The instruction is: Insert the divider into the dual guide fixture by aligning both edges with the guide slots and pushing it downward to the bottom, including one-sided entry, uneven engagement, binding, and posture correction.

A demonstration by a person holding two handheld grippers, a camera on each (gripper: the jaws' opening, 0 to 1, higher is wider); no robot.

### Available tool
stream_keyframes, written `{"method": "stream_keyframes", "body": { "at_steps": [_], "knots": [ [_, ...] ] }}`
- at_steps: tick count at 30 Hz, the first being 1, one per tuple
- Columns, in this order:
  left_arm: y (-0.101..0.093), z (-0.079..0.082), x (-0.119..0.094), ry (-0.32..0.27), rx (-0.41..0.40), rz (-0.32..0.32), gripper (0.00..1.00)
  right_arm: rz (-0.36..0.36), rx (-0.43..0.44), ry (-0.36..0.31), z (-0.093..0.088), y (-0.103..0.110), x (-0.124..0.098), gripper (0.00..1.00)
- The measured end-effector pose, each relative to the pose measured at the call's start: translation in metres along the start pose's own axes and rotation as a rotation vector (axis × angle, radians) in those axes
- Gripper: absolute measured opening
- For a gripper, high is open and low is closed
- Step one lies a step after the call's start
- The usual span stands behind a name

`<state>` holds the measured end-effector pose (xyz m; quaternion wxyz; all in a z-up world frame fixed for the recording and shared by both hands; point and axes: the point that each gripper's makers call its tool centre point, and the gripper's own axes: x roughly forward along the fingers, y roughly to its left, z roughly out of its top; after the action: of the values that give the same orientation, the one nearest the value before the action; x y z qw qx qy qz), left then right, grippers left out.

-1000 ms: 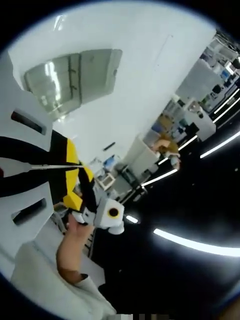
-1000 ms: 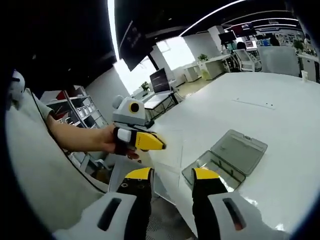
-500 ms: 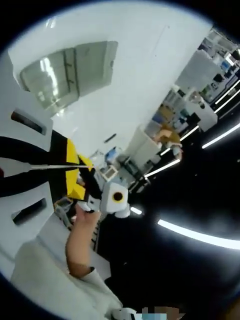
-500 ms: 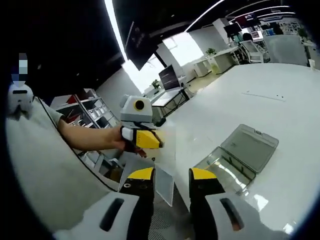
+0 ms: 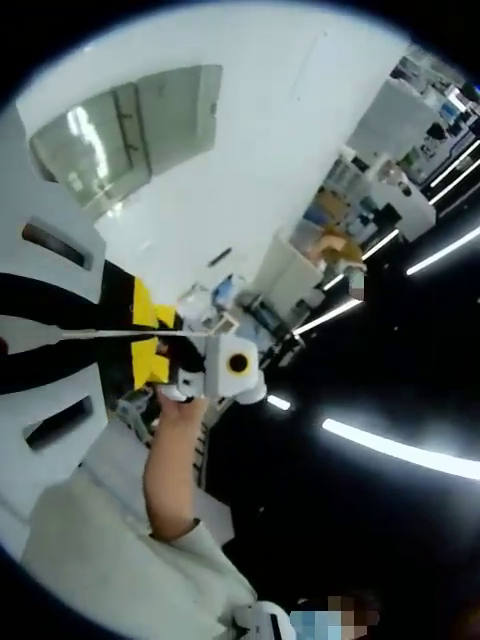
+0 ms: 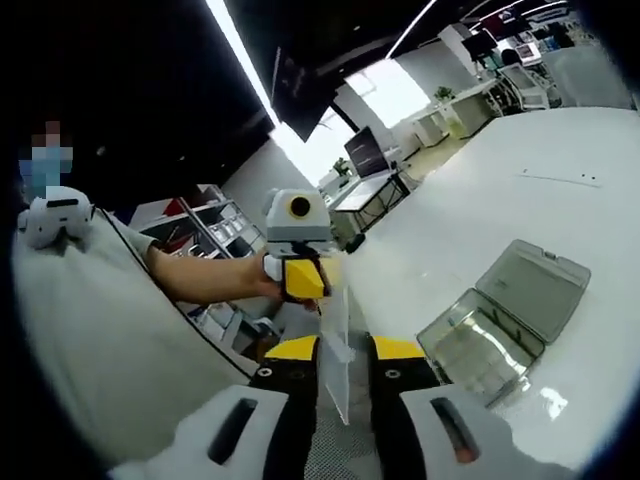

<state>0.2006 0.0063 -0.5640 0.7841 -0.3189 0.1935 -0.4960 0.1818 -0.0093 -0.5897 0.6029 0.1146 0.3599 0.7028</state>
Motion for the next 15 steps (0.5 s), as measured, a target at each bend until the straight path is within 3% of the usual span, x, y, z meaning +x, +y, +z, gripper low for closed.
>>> {"method": "stream_keyframes", "body": {
  "at_steps": [15],
  "knots": [
    [-0.0092, -0.0004, 0.001, -0.001, 0.02, -0.045, 0.0, 0.077, 0.041, -0.003, -0.0035, 0.0087, 0.004, 0.08]
  ]
}}
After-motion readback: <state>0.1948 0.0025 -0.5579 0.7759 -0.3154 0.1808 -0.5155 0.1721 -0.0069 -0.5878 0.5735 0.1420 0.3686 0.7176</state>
